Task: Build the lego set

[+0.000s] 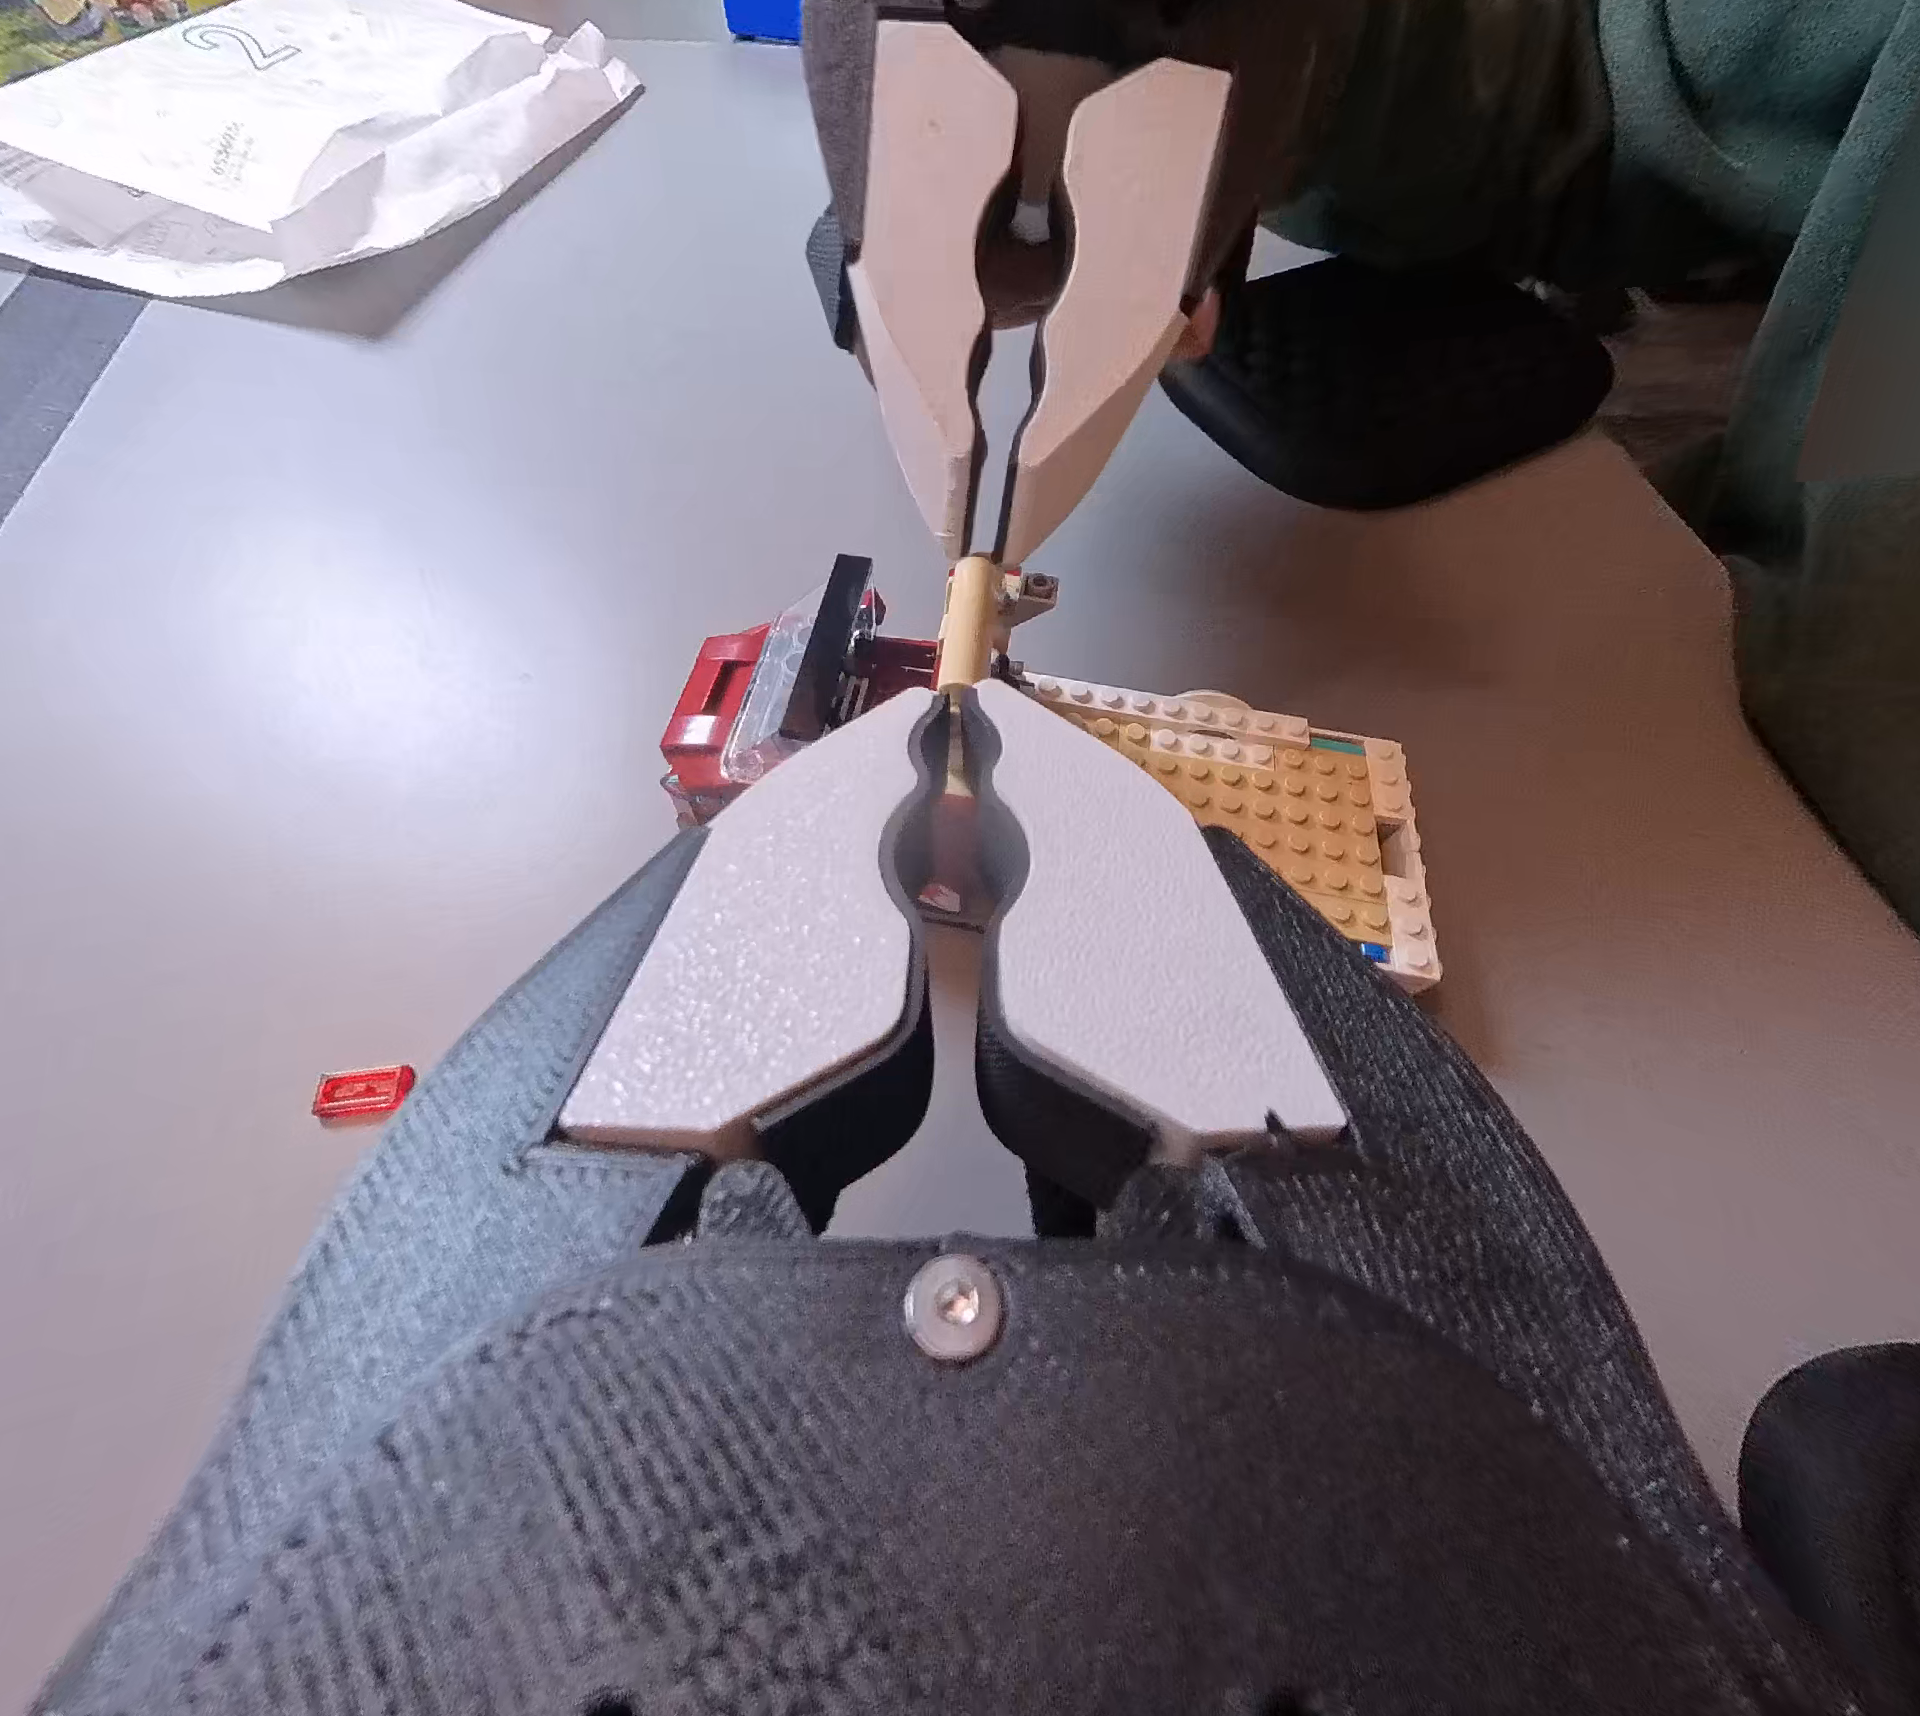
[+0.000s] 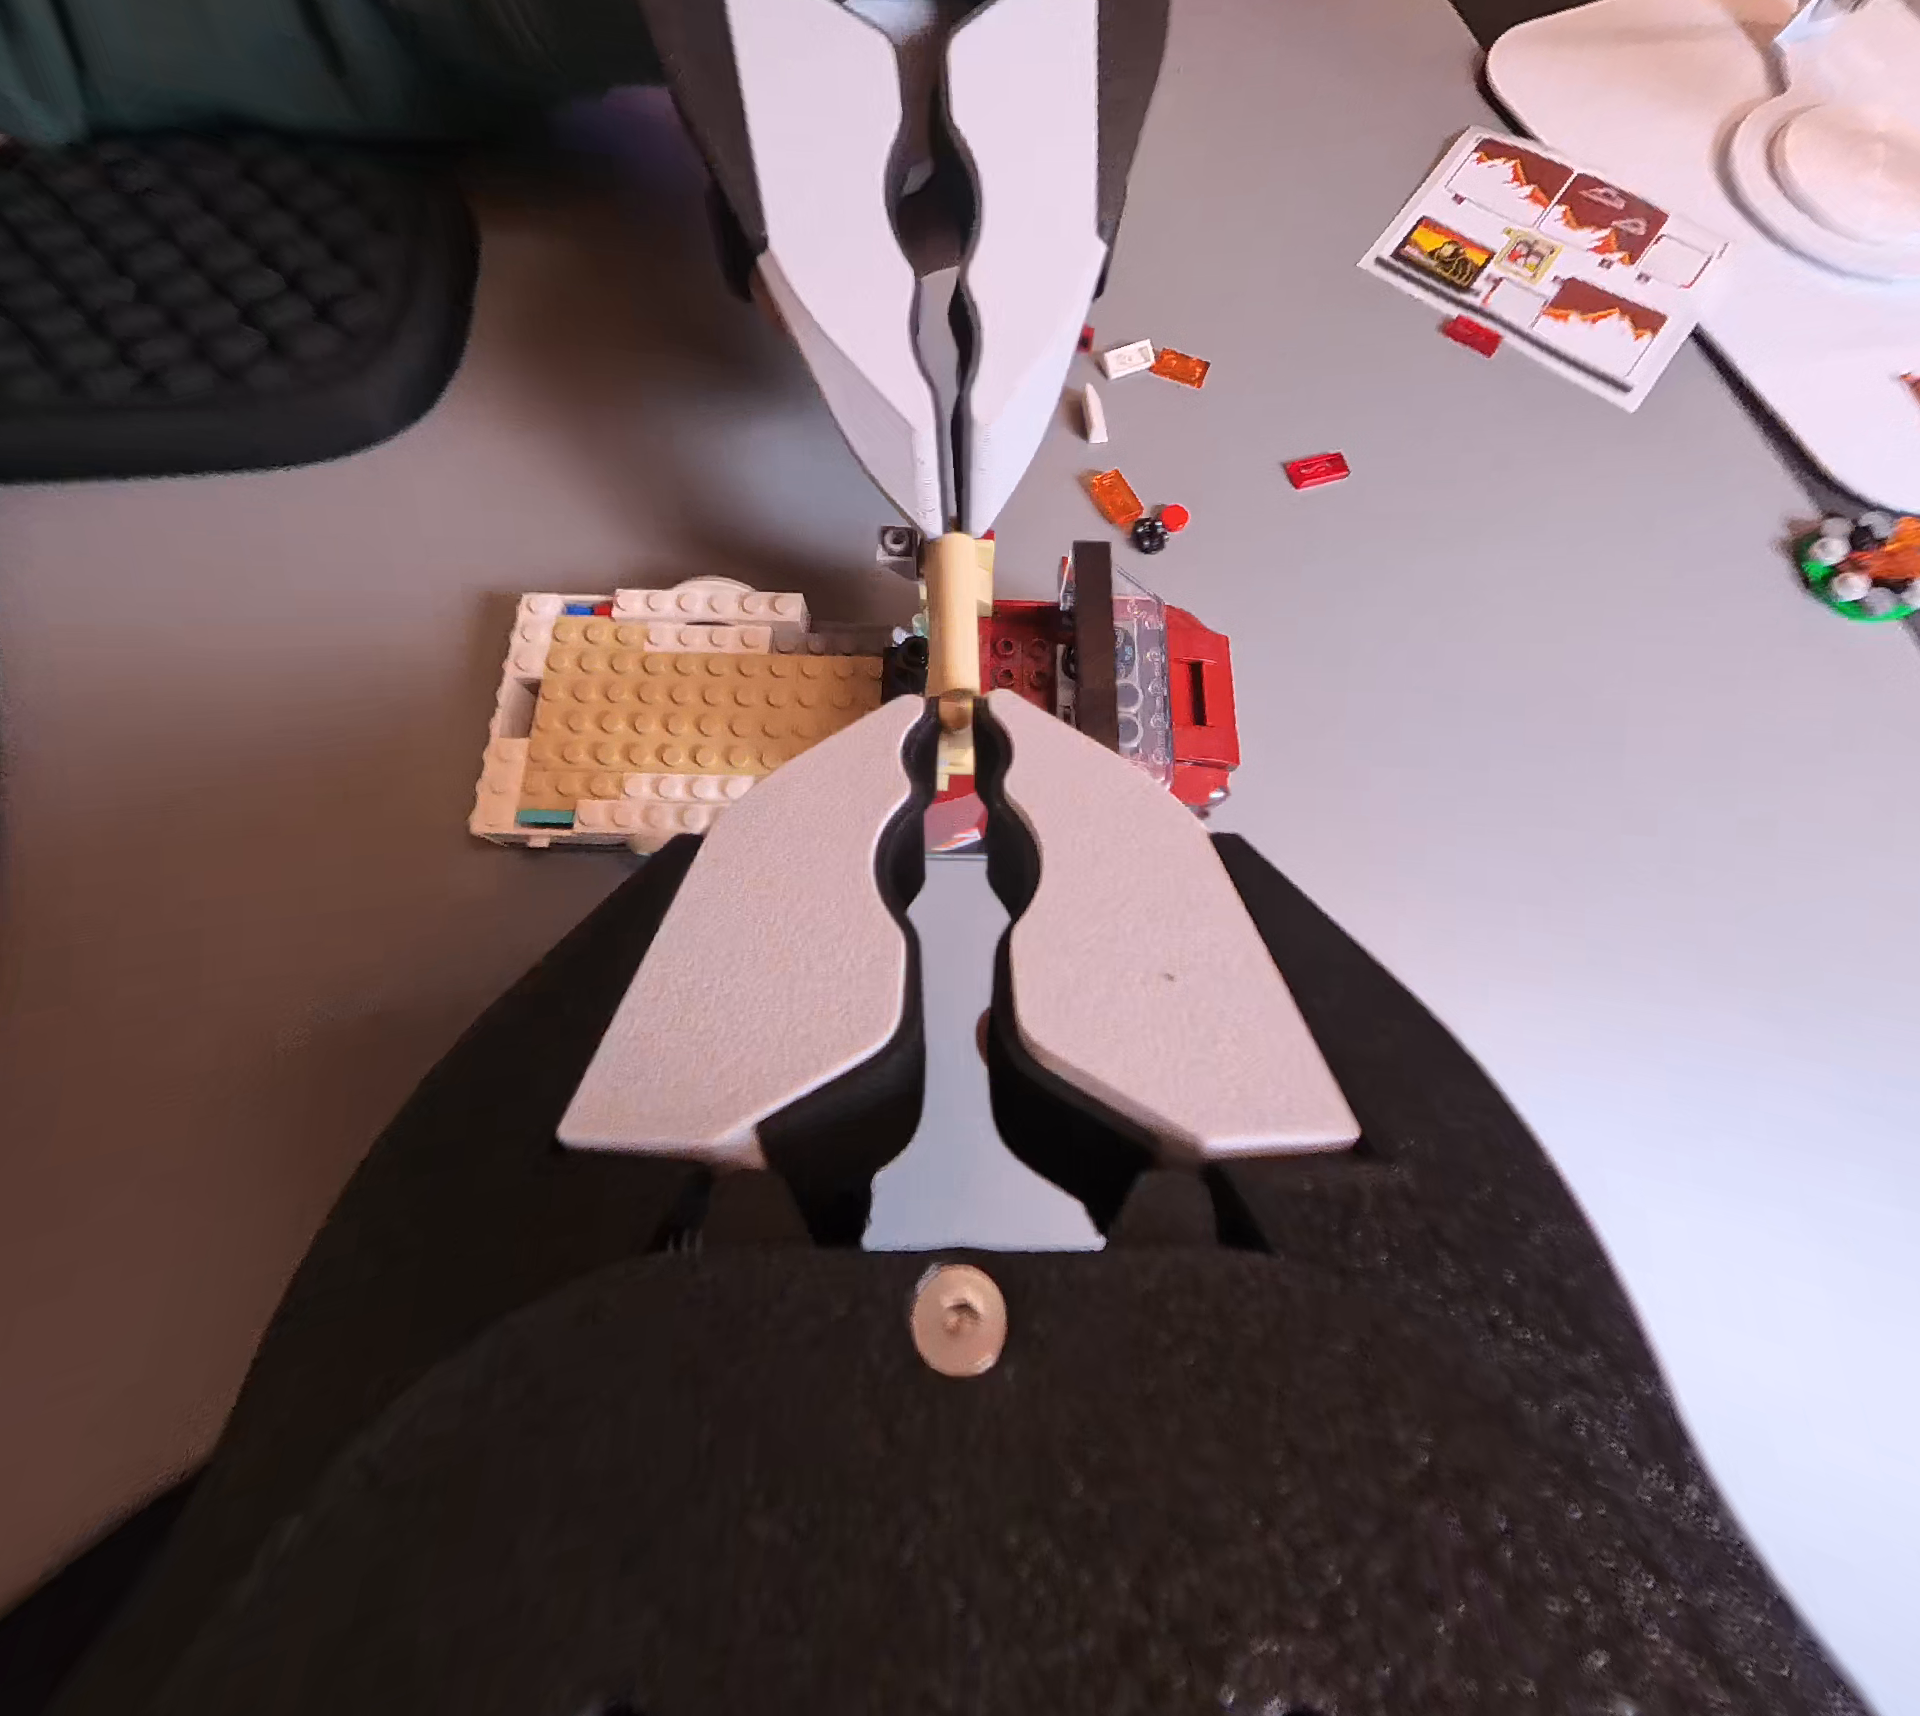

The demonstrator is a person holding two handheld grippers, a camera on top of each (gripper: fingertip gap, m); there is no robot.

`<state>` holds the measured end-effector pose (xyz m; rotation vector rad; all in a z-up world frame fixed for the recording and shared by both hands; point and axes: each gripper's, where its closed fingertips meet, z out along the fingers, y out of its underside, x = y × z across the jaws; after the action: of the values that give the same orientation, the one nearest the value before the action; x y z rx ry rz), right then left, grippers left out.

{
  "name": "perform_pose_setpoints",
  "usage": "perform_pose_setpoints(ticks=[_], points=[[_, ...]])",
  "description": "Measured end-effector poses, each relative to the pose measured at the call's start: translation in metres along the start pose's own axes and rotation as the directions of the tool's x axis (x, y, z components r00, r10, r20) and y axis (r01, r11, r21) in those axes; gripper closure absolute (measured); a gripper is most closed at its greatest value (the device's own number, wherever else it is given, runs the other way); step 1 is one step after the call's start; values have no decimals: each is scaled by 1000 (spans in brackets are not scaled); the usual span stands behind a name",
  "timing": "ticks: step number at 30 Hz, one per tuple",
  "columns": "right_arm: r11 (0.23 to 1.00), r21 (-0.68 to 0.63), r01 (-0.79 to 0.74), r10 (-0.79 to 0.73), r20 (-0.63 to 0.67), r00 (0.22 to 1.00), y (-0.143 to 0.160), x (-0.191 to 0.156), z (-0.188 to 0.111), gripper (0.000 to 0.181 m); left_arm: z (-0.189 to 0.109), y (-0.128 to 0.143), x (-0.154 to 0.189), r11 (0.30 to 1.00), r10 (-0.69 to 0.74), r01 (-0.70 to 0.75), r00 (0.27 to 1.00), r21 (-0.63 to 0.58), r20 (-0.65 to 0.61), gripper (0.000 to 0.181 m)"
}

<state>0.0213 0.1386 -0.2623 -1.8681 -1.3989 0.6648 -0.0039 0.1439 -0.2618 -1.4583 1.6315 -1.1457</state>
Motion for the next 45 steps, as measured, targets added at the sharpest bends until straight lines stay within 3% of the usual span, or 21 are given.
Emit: perform_pose_setpoints(ticks=[4,10,12,14,16,20,24,27,32,45], points=[[994,51,-94,88,110,990,-7,0,-9,169,0,-1,1,1000,6,-6,1000,-1,-3,179],[995,-29,-94,98,203,974,-8,-1,-5,164,1,-3,2,1000,-10,11,1000,26,-24,180],[995,-60,-82,94,233,968,-11,-2,-1,164,-1,-9,3,996,-50,52,998,73,-39,162],[993,-97,-63,85,245,966,-12,-2,2,164,-7,-18,6,988,-87,95,994,123,-68,155],[989,-144,-44,81,259,963,-11,-3,6,164,-10,-13,7,994,-77,79,996,79,-37,147],[969,-248,10,53,246,968,-7,-5,12,169,-4,18,2,998,-4,10,996,-68,92,143],[943,-331,44,24,199,980,-6,-4,15,173,6,34,-3,990,25,-2,986,-141,164,153],[925,-369,85,-34,143,989,-6,-5,15,173,10,34,-2,991,0,22,986,-129,169,163],[895,-425,133,-124,49,991,-5,-5,14,173,11,33,-2,992,-35,59,977,-108,211,163],[891,-451,59,-46,39,998,-3,-5,16,173,11,34,-2,990,-47,75,975,-121,219,163]])
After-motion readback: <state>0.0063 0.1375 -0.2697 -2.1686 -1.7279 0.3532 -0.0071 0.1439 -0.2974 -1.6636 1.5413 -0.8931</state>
